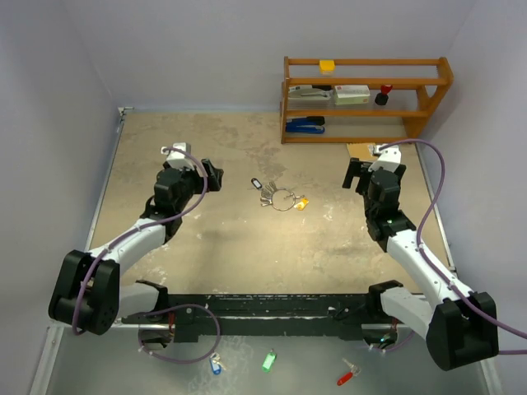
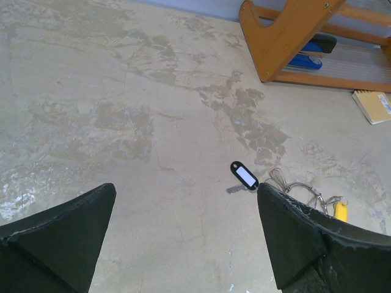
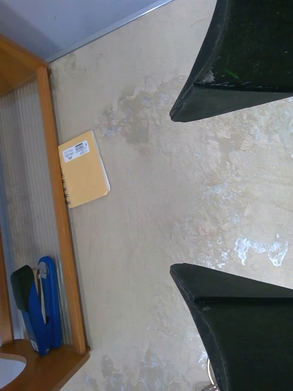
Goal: Remove the keys from the keyring
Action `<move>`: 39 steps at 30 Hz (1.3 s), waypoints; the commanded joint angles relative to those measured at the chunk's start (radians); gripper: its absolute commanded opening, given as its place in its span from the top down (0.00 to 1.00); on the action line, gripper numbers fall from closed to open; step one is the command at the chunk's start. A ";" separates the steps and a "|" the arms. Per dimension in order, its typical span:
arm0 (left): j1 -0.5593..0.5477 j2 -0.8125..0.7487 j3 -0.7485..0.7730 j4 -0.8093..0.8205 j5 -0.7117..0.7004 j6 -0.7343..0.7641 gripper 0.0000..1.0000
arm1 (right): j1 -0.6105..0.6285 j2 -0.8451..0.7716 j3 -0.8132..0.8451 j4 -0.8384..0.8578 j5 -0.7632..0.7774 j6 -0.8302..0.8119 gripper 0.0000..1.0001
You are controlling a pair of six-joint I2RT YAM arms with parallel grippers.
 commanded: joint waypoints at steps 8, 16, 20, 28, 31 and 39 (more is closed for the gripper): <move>-0.026 -0.007 0.063 -0.001 -0.040 0.009 0.04 | 0.011 0.021 0.020 0.006 0.025 0.015 0.00; -0.031 -0.034 0.070 0.038 0.067 -0.009 0.04 | 0.019 0.031 0.034 -0.010 0.006 0.012 0.00; -0.032 -0.024 0.105 0.001 0.074 -0.019 0.04 | 0.033 0.034 0.046 -0.023 -0.023 0.000 0.00; -0.032 0.006 0.095 0.036 0.203 0.011 0.04 | 0.181 0.109 0.062 -0.089 -0.075 -0.031 0.17; -0.031 -0.011 0.051 0.106 0.202 -0.025 0.04 | 0.211 0.157 0.060 -0.107 -0.118 -0.020 0.32; -0.031 -0.009 0.038 0.135 0.213 -0.065 0.04 | 0.215 0.268 0.049 -0.020 -0.229 0.033 0.47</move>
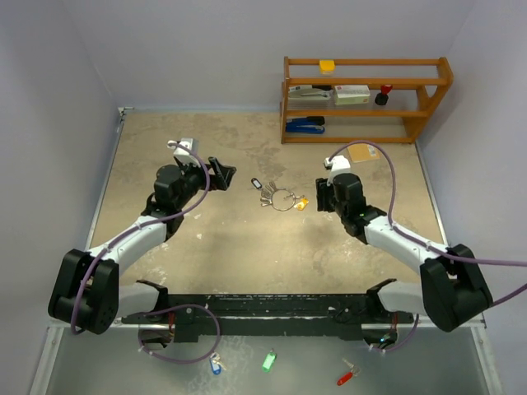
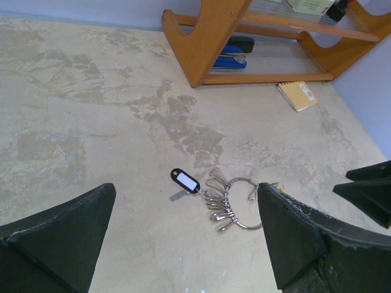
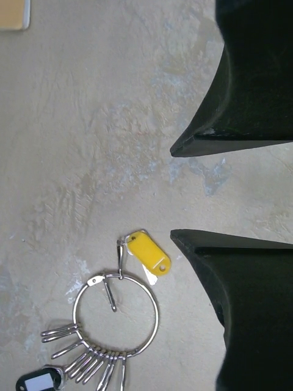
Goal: Remove the keys from the keyring
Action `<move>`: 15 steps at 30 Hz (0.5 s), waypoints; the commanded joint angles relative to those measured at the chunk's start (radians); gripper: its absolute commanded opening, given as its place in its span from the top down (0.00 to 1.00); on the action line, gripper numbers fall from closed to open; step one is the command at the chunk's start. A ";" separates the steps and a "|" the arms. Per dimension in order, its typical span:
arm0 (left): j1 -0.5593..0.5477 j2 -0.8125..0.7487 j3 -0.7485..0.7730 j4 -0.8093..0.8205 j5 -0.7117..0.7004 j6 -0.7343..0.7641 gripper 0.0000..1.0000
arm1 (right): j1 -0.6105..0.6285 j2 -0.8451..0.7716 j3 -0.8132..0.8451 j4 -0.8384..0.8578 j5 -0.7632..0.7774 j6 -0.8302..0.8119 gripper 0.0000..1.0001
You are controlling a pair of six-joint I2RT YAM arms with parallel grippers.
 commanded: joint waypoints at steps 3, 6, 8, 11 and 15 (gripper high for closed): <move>-0.005 -0.021 -0.018 0.097 0.014 -0.040 0.04 | 0.003 0.079 0.051 0.083 -0.083 0.041 0.49; -0.005 -0.033 -0.032 0.106 0.017 -0.040 0.07 | 0.004 0.132 0.076 0.091 -0.096 0.043 0.52; -0.006 -0.034 -0.033 0.103 0.024 -0.036 0.18 | 0.005 0.159 0.087 0.099 -0.104 0.043 0.53; -0.005 -0.023 -0.031 0.100 0.043 -0.032 0.43 | 0.006 0.190 0.098 0.125 -0.125 0.041 0.53; -0.006 0.003 -0.018 0.100 0.080 -0.036 0.66 | 0.009 0.243 0.122 0.151 -0.130 0.032 0.54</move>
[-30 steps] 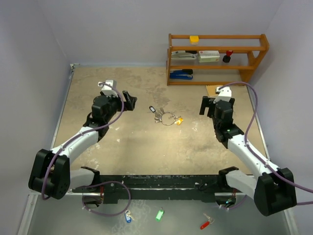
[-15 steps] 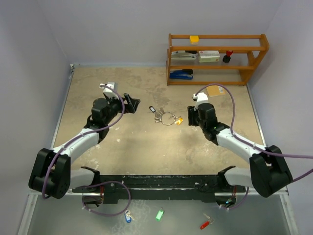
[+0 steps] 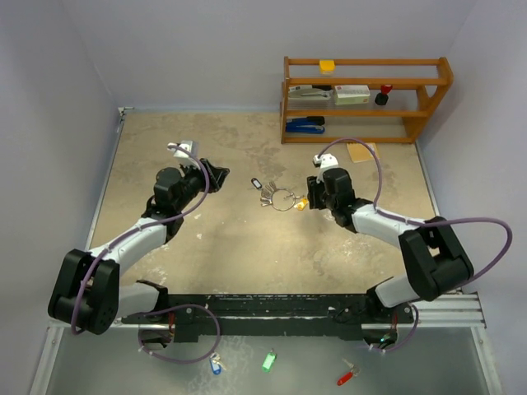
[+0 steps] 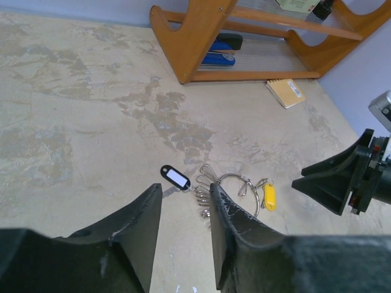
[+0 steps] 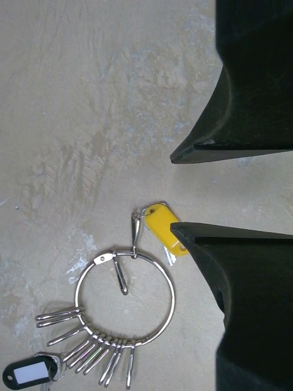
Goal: Remove the keys from the keyring
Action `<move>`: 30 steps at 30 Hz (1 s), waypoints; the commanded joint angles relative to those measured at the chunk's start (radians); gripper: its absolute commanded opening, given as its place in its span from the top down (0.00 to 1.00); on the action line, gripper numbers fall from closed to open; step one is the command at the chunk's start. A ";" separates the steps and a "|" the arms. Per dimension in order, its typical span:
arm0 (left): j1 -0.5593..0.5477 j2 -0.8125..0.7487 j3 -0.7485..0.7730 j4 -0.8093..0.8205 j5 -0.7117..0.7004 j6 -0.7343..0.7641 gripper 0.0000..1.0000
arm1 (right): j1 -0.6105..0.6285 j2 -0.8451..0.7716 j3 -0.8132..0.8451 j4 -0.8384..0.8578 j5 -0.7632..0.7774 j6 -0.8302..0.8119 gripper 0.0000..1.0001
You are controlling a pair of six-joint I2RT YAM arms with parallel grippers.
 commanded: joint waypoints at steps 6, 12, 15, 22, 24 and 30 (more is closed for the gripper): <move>-0.005 0.024 0.019 0.052 0.031 -0.011 0.76 | 0.009 0.118 0.110 0.084 -0.051 -0.001 0.61; -0.004 0.032 0.041 -0.004 0.001 -0.004 0.74 | 0.013 0.157 0.136 0.073 -0.053 -0.001 0.68; -0.006 0.036 0.043 -0.010 -0.008 -0.005 0.74 | 0.014 0.154 0.129 0.072 -0.053 0.002 0.68; -0.004 0.035 0.044 -0.008 -0.033 -0.024 0.73 | 0.014 0.171 0.126 0.069 -0.040 -0.003 0.71; -0.006 0.036 0.050 -0.016 -0.034 -0.026 0.74 | 0.014 0.179 0.127 0.071 -0.040 -0.004 0.71; -0.006 0.032 0.052 -0.024 -0.043 -0.029 0.75 | 0.015 0.206 0.129 0.080 -0.059 0.009 0.72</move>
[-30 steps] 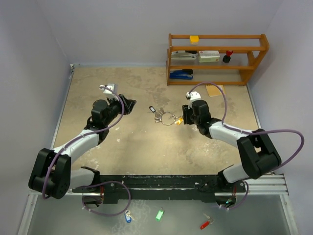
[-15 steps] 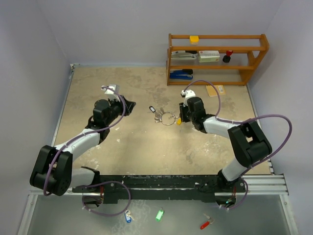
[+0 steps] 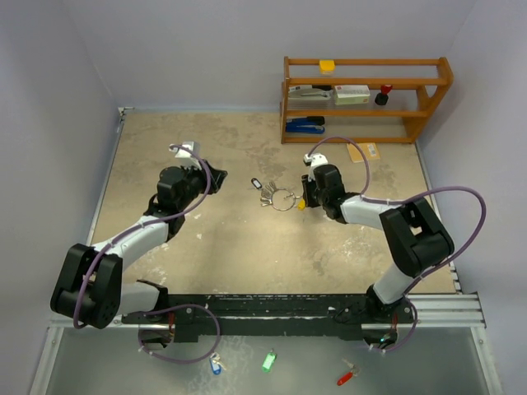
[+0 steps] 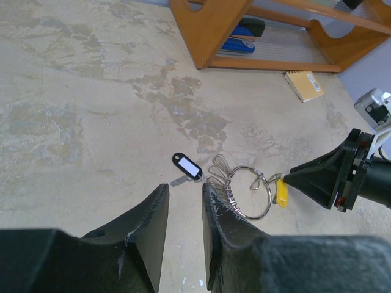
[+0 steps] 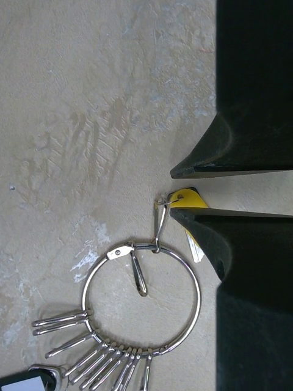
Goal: Remove the keys from the keyring
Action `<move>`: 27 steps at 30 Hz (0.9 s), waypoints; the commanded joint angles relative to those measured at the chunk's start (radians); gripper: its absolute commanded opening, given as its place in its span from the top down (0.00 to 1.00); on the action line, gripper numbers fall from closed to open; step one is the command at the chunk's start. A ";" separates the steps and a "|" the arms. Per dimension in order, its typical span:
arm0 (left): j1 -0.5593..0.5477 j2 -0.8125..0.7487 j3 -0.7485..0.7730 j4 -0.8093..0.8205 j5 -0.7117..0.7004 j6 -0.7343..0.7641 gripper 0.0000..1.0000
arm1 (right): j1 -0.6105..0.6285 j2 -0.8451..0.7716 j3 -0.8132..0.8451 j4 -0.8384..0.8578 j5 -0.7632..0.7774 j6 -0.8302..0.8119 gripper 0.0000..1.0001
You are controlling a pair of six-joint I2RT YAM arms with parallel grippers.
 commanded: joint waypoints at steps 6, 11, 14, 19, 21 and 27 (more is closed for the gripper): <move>-0.005 -0.010 0.047 0.011 -0.021 -0.018 0.75 | 0.006 0.028 0.034 0.037 -0.002 0.005 0.74; -0.005 -0.007 0.049 0.016 -0.020 -0.021 0.75 | 0.007 0.048 0.050 0.043 -0.002 -0.005 0.75; -0.005 -0.002 0.050 0.018 -0.019 -0.022 0.76 | 0.007 0.060 0.065 0.043 -0.004 -0.013 0.77; -0.006 0.003 0.050 0.020 -0.017 -0.026 0.76 | 0.007 0.069 0.079 0.047 -0.008 -0.028 0.84; -0.006 0.002 0.049 0.020 -0.017 -0.027 0.76 | 0.007 0.072 0.084 0.040 -0.014 -0.034 0.92; -0.005 0.002 0.049 0.018 -0.016 -0.028 0.76 | 0.008 0.055 0.085 0.028 -0.023 -0.051 1.00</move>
